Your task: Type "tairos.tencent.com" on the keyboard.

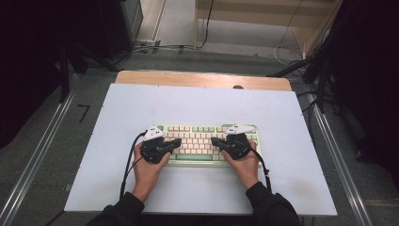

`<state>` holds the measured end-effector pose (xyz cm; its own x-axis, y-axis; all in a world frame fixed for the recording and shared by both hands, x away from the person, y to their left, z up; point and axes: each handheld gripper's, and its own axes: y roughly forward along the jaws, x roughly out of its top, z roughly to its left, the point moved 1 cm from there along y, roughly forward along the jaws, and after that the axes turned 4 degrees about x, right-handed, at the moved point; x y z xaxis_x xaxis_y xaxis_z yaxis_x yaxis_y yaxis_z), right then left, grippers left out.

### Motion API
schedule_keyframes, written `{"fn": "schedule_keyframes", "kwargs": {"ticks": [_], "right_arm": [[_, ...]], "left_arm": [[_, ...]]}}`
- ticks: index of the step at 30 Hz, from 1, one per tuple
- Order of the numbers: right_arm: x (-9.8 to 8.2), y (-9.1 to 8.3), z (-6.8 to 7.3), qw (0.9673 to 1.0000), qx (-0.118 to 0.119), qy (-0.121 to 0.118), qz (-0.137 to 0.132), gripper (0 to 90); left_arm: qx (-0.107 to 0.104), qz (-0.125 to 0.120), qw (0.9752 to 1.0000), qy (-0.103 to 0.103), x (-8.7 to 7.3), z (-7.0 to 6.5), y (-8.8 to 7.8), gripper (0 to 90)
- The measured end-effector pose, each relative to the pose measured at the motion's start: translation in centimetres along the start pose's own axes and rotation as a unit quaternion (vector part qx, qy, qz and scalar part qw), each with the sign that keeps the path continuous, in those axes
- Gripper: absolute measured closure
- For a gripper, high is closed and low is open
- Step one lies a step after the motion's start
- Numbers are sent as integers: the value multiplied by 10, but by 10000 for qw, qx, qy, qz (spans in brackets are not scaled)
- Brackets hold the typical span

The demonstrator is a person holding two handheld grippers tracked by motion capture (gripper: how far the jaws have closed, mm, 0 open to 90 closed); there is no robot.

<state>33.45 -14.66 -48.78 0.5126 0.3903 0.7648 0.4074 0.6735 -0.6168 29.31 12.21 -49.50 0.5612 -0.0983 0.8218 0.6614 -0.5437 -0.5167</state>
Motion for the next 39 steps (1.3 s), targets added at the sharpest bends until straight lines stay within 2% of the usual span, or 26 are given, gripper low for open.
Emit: {"fn": "schedule_keyframes", "kwargs": {"ticks": [13, 39], "right_arm": [[5, 8, -2, 10000, -52, -1, 20, 876], [6, 12, -3, 10000, -92, -12, 31, 876]], "left_arm": [[78, -24, 10000, -33, 0, 4, 0, 900], [86, -3, 10000, -28, 0, 5, 0, 900]]}}
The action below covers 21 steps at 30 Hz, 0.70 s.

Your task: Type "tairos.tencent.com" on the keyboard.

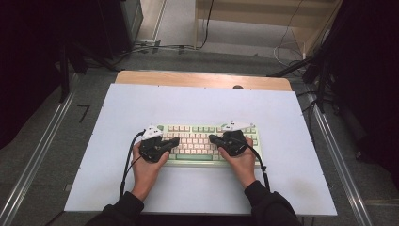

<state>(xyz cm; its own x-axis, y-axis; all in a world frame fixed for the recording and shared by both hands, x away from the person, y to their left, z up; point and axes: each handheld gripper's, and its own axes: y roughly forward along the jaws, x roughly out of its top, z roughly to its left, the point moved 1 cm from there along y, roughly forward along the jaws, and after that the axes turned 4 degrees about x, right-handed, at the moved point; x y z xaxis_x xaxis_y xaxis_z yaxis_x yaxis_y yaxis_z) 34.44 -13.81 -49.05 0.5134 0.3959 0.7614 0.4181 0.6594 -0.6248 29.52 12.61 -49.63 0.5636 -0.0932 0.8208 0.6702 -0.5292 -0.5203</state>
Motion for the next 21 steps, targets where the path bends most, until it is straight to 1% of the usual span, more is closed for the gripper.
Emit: {"fn": "schedule_keyframes", "kwargs": {"ticks": [8, 12, 16, 21], "right_arm": [[-1, 1, -2, 10000, -27, 6, 25, 876], [-3, 5, -2, 9998, -104, -13, 170, 875], [-2, 5, 0, 9998, -82, -38, 169, 876], [0, 0, 2, 10000, -25, -31, 45, 876]], "left_arm": [[-2, 3, 10000, 1, 0, 0, 0, 900], [-5, 8, 10000, 0, 0, 0, 0, 900], [-11, -19, 10000, -20, 0, 0, 0, 900], [-7, -22, 10000, -20, 0, 1, -1, 900]]}}
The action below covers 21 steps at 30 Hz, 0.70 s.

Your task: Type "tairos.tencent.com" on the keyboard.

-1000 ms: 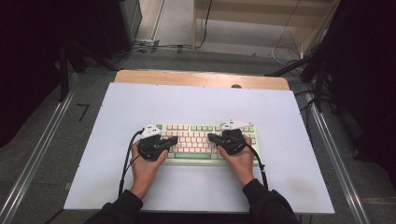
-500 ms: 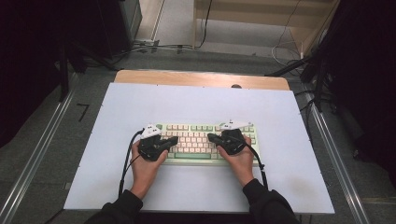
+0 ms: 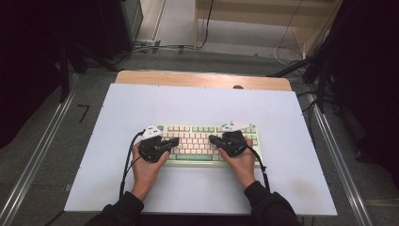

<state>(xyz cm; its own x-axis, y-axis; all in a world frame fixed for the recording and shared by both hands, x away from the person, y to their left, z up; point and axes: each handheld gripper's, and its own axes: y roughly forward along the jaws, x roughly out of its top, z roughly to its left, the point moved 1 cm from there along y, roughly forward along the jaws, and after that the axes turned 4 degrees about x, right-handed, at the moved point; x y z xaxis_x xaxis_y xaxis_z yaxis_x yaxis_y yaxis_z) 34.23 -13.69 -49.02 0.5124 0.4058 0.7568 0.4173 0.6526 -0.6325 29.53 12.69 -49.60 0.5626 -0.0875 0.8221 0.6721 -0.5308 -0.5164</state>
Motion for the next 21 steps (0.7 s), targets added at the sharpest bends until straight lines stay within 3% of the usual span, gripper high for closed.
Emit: {"fn": "schedule_keyframes", "kwargs": {"ticks": [21], "right_arm": [[-3, -9, 11, 9997, 209, -150, -19, 876]], "left_arm": [[14, -8, 10000, 7, 0, 1, -1, 900]]}}
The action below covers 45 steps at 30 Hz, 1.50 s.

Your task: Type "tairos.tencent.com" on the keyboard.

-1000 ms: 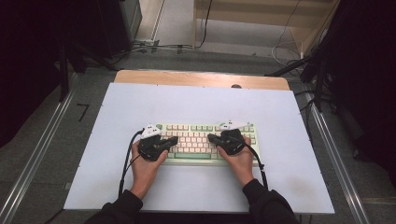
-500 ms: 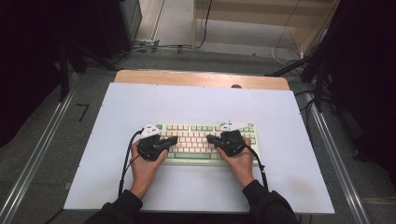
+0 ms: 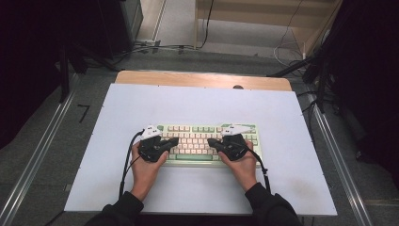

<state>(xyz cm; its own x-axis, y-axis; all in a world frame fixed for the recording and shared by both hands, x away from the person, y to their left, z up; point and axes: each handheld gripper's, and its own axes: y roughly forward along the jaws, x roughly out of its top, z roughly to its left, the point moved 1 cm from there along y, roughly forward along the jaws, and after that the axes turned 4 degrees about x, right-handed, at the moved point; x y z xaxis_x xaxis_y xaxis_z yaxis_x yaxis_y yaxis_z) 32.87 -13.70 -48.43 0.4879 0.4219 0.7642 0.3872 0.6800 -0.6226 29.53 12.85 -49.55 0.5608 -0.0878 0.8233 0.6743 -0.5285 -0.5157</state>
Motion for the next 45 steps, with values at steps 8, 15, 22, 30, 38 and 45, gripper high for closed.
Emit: {"fn": "schedule_keyframes", "kwargs": {"ticks": [8, 15, 22, 30, 38, 45], "right_arm": [[-3, 2, 7, 9999, 74, -43, 68, 876], [-5, 6, 12, 9997, 163, -101, 167, 876], [-6, 8, 13, 9996, 182, -104, 194, 876], [-7, 11, 15, 9994, 192, -153, 247, 876], [-8, 12, 15, 9992, 187, -160, 302, 874], [-4, 0, 9, 9995, 303, -13, -60, 830]], "left_arm": [[2, 1, 10000, -1, 0, 0, 0, 900], [-5, 2, 10000, 11, 0, 0, 0, 900], [-5, 4, 10000, 17, 0, 0, 0, 900], [-14, 11, 10000, 13, 0, 0, 0, 900], [1, -2, 10000, 0, 0, 0, 0, 900], [-8, -50, 10000, -33, 1, 0, -2, 900]]}}
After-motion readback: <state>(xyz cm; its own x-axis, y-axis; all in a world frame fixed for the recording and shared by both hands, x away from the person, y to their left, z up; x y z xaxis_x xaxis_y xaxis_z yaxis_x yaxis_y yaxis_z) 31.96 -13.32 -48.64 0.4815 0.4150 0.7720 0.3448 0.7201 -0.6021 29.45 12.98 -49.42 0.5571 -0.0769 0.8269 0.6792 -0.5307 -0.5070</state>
